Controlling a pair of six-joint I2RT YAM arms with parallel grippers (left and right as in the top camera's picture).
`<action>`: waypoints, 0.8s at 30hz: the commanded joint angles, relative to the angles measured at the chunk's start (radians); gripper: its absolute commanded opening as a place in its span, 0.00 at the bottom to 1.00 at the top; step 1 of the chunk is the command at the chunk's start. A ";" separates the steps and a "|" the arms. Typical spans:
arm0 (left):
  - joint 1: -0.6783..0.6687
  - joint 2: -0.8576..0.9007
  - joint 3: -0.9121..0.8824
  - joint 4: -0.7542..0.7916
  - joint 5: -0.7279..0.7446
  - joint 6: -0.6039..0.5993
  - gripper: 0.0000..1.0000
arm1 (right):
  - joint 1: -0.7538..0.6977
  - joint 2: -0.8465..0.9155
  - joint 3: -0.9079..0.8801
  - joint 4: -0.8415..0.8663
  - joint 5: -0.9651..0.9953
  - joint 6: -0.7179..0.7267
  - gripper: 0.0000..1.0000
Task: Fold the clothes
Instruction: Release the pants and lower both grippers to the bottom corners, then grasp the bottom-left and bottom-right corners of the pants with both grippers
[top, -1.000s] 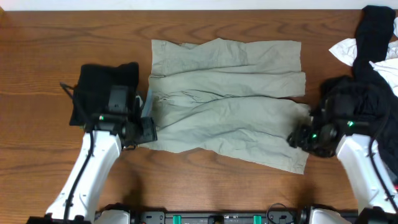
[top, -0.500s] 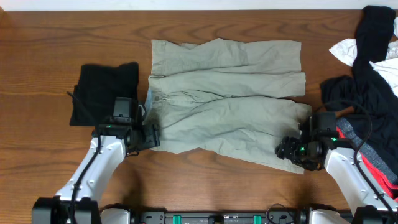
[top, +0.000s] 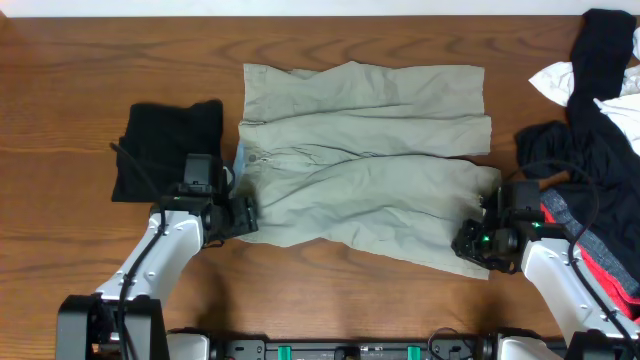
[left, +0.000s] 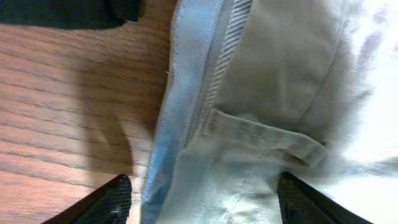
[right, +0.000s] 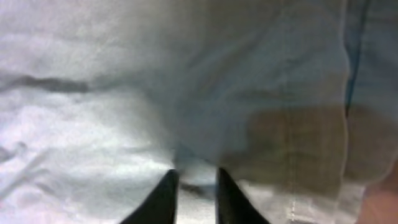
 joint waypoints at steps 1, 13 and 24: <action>0.006 0.008 -0.006 -0.006 0.040 -0.003 0.76 | 0.015 -0.003 -0.010 0.000 -0.004 0.007 0.09; 0.006 0.007 -0.006 -0.033 0.079 -0.003 0.07 | 0.015 -0.003 -0.010 0.015 -0.004 0.008 0.01; 0.006 -0.070 0.037 -0.123 0.079 -0.026 0.06 | 0.015 -0.003 -0.010 0.015 -0.005 -0.001 0.01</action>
